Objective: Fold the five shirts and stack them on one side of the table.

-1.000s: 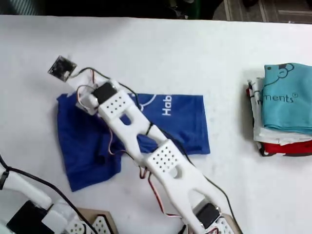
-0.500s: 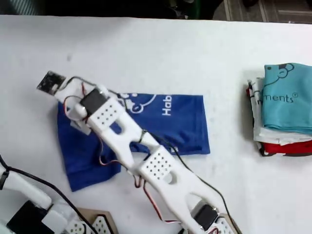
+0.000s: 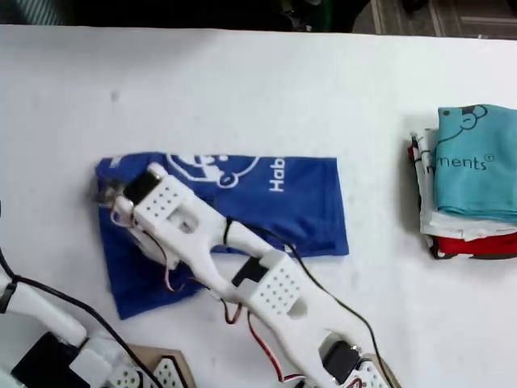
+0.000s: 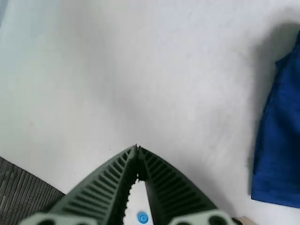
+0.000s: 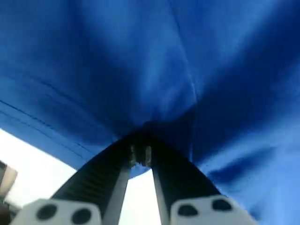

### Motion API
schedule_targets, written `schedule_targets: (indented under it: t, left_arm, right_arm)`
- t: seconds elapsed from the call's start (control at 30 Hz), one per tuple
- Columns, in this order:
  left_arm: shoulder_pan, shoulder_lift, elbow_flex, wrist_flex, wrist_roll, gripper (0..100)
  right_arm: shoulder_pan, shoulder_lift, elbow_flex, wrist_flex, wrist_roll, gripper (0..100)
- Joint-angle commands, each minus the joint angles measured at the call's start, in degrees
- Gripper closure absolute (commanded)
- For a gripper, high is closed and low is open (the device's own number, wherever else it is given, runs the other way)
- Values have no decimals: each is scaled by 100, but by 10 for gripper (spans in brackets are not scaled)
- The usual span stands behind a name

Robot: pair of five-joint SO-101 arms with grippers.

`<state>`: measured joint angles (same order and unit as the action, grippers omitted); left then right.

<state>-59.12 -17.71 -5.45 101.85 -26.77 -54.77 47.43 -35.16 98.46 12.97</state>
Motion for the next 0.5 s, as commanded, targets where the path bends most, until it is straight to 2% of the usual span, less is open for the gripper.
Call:
schedule_targets:
  t: [0.0,0.13,0.27,0.47]
  left_arm:
    - [31,-207,-220,0,26,977]
    - [31,-207,-220,0,26,977]
    - [31,-207,-220,0,26,977]
    - [22,-207,-220,0,26,977]
  right_arm:
    - [66,-708,765,22,-53,981]
    - [-66,-1358,1310,13,-53,981]
    - [-75,-1947,1169,-4,-44,981]
    - [549,-2598,730,-4,-53,981]
